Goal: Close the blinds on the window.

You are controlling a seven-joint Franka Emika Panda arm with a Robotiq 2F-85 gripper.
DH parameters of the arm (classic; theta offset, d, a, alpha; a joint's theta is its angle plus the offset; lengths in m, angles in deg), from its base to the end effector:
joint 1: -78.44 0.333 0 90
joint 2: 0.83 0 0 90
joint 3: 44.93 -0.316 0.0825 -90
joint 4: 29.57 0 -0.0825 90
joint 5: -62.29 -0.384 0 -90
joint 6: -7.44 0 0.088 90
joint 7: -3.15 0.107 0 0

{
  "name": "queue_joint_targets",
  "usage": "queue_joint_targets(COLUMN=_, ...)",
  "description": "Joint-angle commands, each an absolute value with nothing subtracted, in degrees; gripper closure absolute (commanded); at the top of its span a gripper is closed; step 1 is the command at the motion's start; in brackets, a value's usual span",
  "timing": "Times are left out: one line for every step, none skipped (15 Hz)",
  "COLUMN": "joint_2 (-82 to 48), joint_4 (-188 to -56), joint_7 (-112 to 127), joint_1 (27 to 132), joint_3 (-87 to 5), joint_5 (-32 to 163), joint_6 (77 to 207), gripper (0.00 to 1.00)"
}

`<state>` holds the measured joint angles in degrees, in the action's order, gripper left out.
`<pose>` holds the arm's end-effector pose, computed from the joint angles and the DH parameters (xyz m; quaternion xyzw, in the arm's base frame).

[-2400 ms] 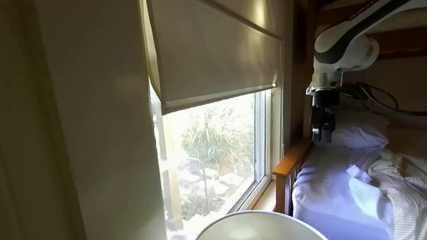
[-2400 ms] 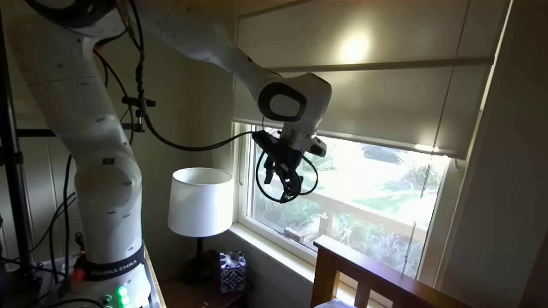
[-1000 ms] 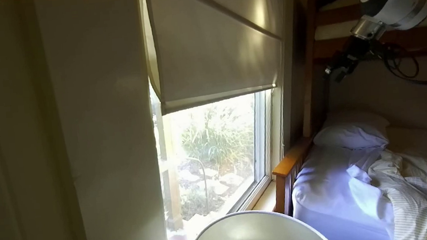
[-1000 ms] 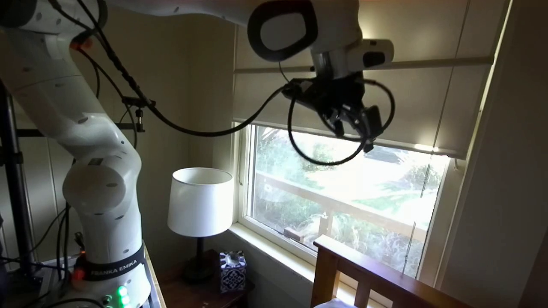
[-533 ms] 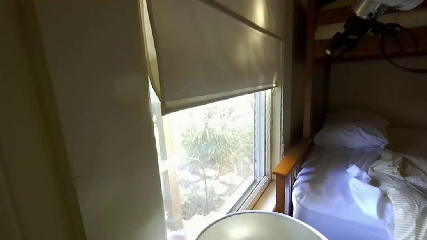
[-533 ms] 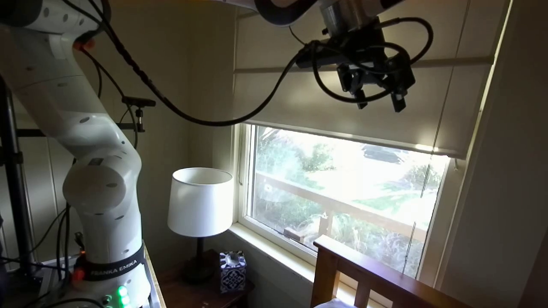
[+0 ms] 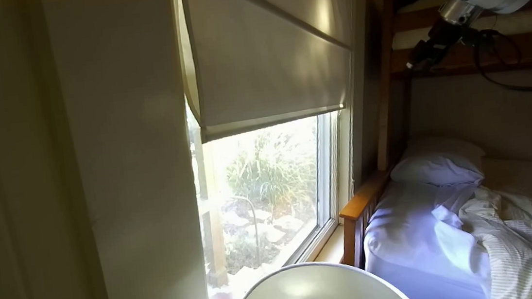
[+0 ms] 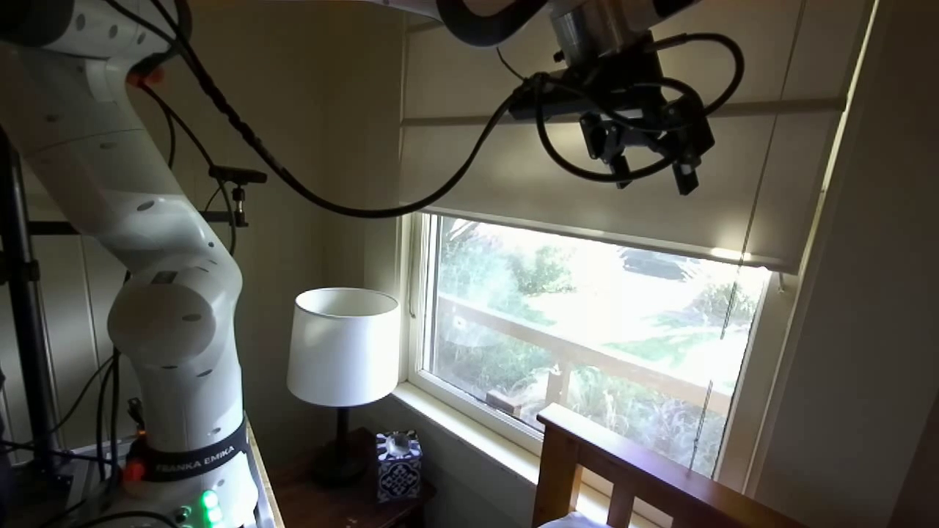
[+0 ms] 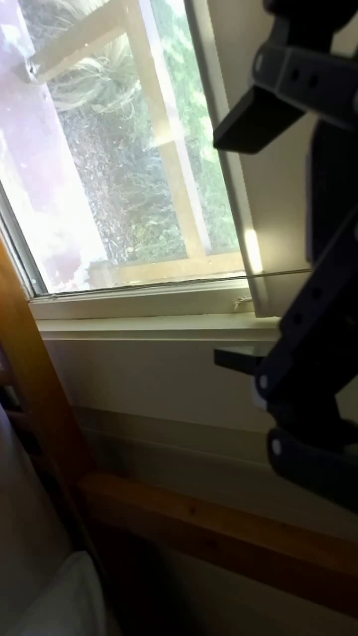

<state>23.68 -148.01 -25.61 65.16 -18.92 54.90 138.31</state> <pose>0.3484 -0.3356 0.6550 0.9366 -0.1222 0.3261 0.0378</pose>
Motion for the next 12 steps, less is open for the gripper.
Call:
queue_joint_targets(joint_2=21.42, joint_4=-142.89, joint_7=-29.38, joint_1=68.05, joint_3=-15.25, joint_5=51.04, joint_6=139.03, gripper=0.0)
queue_joint_targets(joint_2=20.01, joint_4=-140.39, joint_7=-31.73, joint_1=69.13, joint_3=-13.85, joint_5=50.21, joint_6=138.34, gripper=0.0)
queue_joint_targets(joint_2=18.6, joint_4=-137.68, joint_7=-34.48, joint_1=70.46, joint_3=-12.26, joint_5=48.99, joint_6=136.75, gripper=0.0)
queue_joint_targets(joint_2=16.48, joint_4=-133.87, joint_7=-37.81, joint_1=71.91, joint_3=-10.55, joint_5=47.6, joint_6=134.58, gripper=0.0)
queue_joint_targets(joint_2=14.29, joint_4=-130.49, joint_7=-40.14, joint_1=72.83, joint_3=-9.45, joint_5=46.58, joint_6=133.05, gripper=0.0)
queue_joint_targets(joint_2=12.3, joint_4=-127.45, joint_7=-42.29, joint_1=73.78, joint_3=-8.54, joint_5=45.16, joint_6=131.66, gripper=0.0)
queue_joint_targets(joint_2=10.17, joint_4=-124.5, joint_7=-43.79, joint_1=74.29, joint_3=-8.22, joint_5=44.0, joint_6=130.95, gripper=0.0)
queue_joint_targets(joint_2=7.8, joint_4=-121.49, joint_7=-44.96, joint_1=74.54, joint_3=-8.18, joint_5=42.74, joint_6=130.55, gripper=0.0)
queue_joint_targets(joint_2=5.68, joint_4=-118.59, joint_7=-46.02, joint_1=74.57, joint_3=-8.47, joint_5=41.15, joint_6=130.28, gripper=0.0)
queue_joint_targets(joint_2=3.33, joint_4=-115.67, joint_7=-46.52, joint_1=74.07, joint_3=-9.0, joint_5=39.47, joint_6=130.1, gripper=0.0)
queue_joint_targets(joint_2=0.88, joint_4=-112.75, joint_7=-46.0, joint_1=73.07, joint_3=-9.81, joint_5=38.02, joint_6=130.86, gripper=0.0)
queue_joint_targets(joint_2=-1.81, joint_4=-109.86, joint_7=-46.05, joint_1=71.81, joint_3=-10.54, joint_5=36.3, joint_6=132.35, gripper=0.0)
